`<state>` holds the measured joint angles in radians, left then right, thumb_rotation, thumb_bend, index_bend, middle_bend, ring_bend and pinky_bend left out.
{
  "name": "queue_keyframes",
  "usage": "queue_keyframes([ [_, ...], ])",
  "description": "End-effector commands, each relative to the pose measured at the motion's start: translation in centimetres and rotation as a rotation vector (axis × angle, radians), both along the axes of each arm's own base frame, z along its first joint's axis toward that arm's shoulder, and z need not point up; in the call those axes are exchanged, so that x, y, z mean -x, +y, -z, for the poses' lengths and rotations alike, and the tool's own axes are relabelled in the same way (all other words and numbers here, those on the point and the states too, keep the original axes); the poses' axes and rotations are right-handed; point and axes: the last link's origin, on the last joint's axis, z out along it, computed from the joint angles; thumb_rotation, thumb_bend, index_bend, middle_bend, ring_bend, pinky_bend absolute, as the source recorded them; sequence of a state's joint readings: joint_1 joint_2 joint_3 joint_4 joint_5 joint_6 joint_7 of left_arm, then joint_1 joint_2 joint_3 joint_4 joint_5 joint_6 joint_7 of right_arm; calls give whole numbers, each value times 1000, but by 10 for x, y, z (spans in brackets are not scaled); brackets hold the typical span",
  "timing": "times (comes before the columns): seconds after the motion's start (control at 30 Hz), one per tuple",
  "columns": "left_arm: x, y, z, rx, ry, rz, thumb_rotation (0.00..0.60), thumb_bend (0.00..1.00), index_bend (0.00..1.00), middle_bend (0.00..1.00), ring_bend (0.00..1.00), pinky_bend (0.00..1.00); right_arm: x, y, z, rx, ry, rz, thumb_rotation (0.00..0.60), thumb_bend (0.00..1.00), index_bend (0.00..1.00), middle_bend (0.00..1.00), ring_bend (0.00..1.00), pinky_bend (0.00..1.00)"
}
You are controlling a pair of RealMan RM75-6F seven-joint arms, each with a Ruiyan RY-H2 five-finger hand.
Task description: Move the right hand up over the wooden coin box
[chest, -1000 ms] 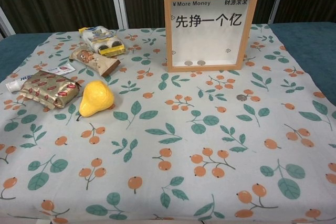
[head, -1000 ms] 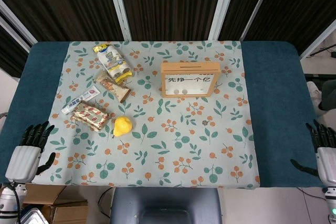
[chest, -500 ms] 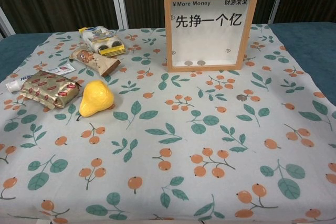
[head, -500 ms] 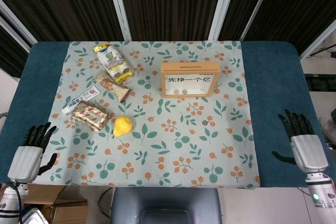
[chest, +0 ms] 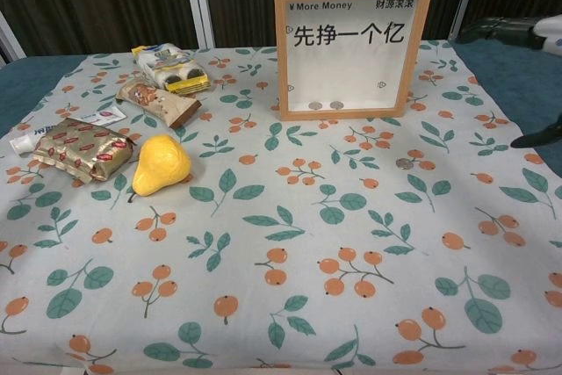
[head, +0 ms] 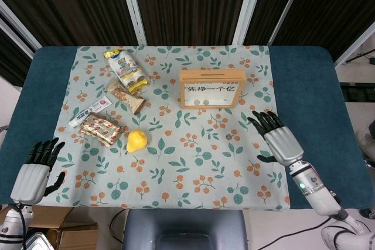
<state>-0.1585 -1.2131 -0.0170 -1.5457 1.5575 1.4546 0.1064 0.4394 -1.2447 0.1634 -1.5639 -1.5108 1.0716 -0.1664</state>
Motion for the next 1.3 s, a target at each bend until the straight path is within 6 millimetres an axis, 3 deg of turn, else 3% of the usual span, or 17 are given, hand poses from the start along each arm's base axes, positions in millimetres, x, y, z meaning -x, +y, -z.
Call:
queue_keyframes([
  [0.03, 0, 0, 0, 0, 0, -2, 600, 394, 0, 0, 0, 0, -8, -13, 13, 0, 30, -15, 600, 188, 20, 0, 0, 0],
  [0.17, 5, -1, 0, 1, -1, -12, 600, 394, 0, 0, 0, 0, -16, -34, 46, -3, 104, -29, 600, 363, 40, 0, 0, 0],
  [0.4, 9, -1, 0, 3, -2, -21, 600, 394, 0, 0, 0, 0, -9, -41, 74, -18, 148, -4, 600, 462, 60, 0, 0, 0],
  [0.87, 14, 0, 2, 8, 0, -27, 600, 394, 0, 0, 0, 0, 7, -40, 101, -30, 105, 31, 600, 468, 389, 0, 0, 0],
  [1.3, 17, 2, 2, 15, 4, -36, 600, 393, 0, 0, 0, 0, 10, -45, 116, -33, 66, 58, 600, 468, 462, 0, 0, 0],
])
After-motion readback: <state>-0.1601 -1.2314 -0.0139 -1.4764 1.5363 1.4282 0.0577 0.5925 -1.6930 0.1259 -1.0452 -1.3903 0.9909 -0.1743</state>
